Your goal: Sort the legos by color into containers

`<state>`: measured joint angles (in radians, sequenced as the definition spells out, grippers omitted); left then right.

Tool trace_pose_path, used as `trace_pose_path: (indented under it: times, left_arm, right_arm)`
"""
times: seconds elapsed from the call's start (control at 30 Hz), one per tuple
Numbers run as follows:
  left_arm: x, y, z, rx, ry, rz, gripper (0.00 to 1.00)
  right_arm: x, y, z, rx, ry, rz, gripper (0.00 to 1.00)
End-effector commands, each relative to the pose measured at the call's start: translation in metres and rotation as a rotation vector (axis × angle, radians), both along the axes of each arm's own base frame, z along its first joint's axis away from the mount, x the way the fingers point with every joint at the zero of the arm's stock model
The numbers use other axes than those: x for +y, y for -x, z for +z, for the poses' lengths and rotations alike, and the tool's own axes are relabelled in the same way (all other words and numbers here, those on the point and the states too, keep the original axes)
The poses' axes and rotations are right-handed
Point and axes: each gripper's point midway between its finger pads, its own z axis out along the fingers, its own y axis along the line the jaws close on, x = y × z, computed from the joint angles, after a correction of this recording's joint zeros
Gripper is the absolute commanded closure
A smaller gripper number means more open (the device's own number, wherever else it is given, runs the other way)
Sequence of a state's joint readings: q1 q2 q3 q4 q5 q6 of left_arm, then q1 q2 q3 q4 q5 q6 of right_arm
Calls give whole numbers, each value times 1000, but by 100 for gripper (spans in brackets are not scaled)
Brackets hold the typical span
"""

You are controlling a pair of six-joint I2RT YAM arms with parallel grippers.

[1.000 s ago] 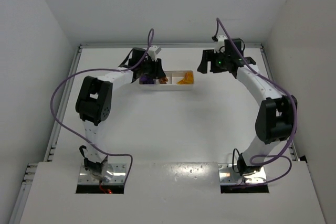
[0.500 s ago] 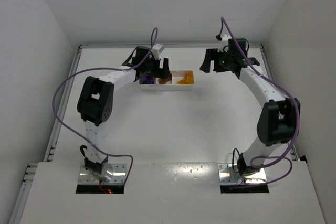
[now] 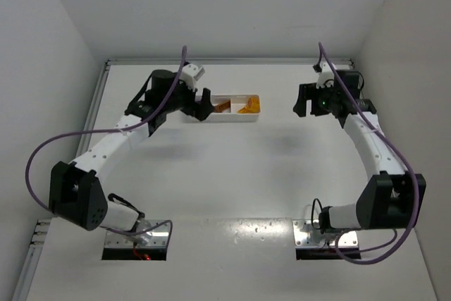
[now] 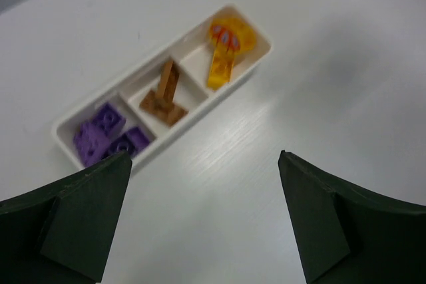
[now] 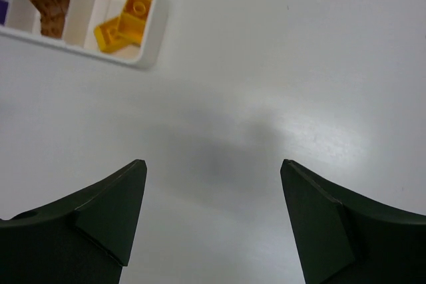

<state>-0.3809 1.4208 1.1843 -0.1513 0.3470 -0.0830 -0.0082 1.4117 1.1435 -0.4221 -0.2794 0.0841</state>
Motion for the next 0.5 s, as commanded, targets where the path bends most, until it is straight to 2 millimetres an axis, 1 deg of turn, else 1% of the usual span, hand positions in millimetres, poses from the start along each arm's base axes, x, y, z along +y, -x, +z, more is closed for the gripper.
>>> trace_pose_path:
  times: [0.0,0.03,0.07,0.1,0.13,0.17,0.2,0.23,0.27,0.3,0.33,0.37,0.4,0.47]
  left_arm:
    - [36,27,-53,101,-151,23,1]
    - [47,31,-49,78,-165,49,1]
    - [55,39,-54,72,-185,66,1]
    - [57,43,-64,86,-202,59,1]
    - [64,46,-60,72,-202,81,1]
    - [67,52,-65,71,-212,76,1]
    - [73,59,-79,93,-229,78,1]
    - [74,62,-78,79,-224,79,1]
    - [77,64,-82,73,-236,82,1]
    - [80,68,-94,79,-243,89,1]
    - [81,70,-100,86,-256,83,1]
    - [86,71,-101,85,-260,101,1]
    - [88,75,-109,98,-273,95,1]
    - [89,77,-110,97,-273,95,1]
  right_arm:
    - [-16,25,-4,-11,75,9,18]
    - [-16,31,1,-30,76,8,18]
    - [-20,41,-15,4,81,5,18]
    - [-20,42,-10,-10,82,4,18]
    - [-18,50,-18,1,82,17,18]
    - [-21,54,-22,9,81,8,18]
    - [-21,56,-24,0,82,8,18]
    - [-24,63,-36,21,80,-2,18]
    - [-22,65,-37,14,71,9,18]
    - [-22,70,-39,8,63,8,18]
    - [-25,71,-38,-6,64,-2,18]
    - [-25,71,-35,-16,65,-2,18]
    - [-29,71,-35,-16,65,-13,18]
    - [-29,74,-34,-13,65,-13,18]
